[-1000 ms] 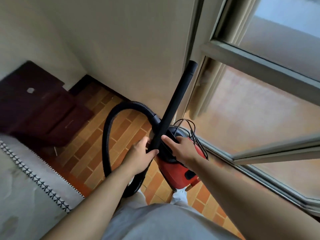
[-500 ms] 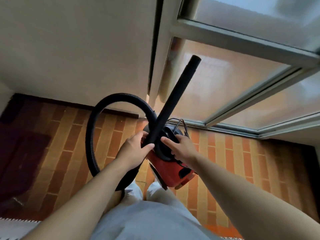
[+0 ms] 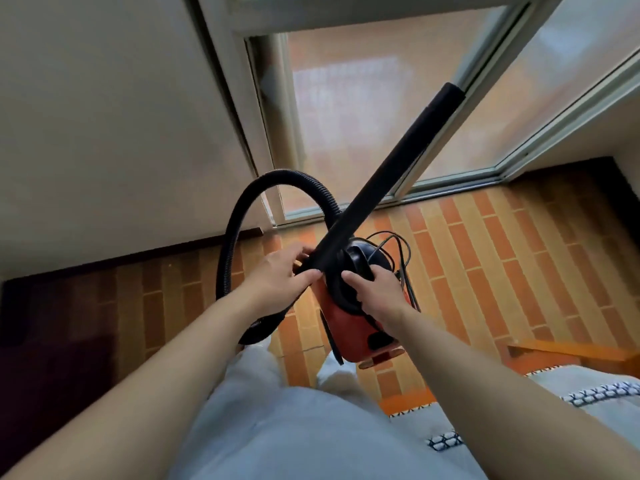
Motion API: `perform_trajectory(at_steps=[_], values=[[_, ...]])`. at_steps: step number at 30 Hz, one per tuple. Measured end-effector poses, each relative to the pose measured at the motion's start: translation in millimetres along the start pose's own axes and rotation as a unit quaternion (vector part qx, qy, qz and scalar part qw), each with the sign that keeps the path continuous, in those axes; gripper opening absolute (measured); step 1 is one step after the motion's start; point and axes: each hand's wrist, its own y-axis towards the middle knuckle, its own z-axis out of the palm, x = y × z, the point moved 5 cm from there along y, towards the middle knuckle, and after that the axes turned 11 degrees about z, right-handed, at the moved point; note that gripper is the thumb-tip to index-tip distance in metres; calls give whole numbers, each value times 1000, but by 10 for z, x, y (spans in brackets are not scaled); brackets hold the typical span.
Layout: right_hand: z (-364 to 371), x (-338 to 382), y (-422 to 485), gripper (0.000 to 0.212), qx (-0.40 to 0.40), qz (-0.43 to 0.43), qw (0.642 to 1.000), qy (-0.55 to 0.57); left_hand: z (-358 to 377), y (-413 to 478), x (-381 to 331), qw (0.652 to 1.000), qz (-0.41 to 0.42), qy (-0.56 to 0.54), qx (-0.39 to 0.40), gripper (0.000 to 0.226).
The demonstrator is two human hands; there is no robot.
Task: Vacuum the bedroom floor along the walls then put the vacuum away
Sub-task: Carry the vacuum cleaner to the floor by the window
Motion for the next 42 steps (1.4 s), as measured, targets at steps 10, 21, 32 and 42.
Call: perform_trajectory(at_steps=[10, 21, 32, 42], values=[[324, -233, -460, 10, -151, 69, 981, 98, -290, 44, 340, 983, 102, 1, 150, 31], [893, -719, -1000, 3, -179, 141, 913, 339, -133, -136, 343, 970, 127, 37, 205, 37], [1642, -1467, -718, 20, -220, 206, 839, 452, 302, -175, 934, 945, 150, 61, 286, 40], [2363, -2074, 64, 36, -254, 287, 775, 503, 626, 421, 1775, 912, 151, 115, 364, 44]])
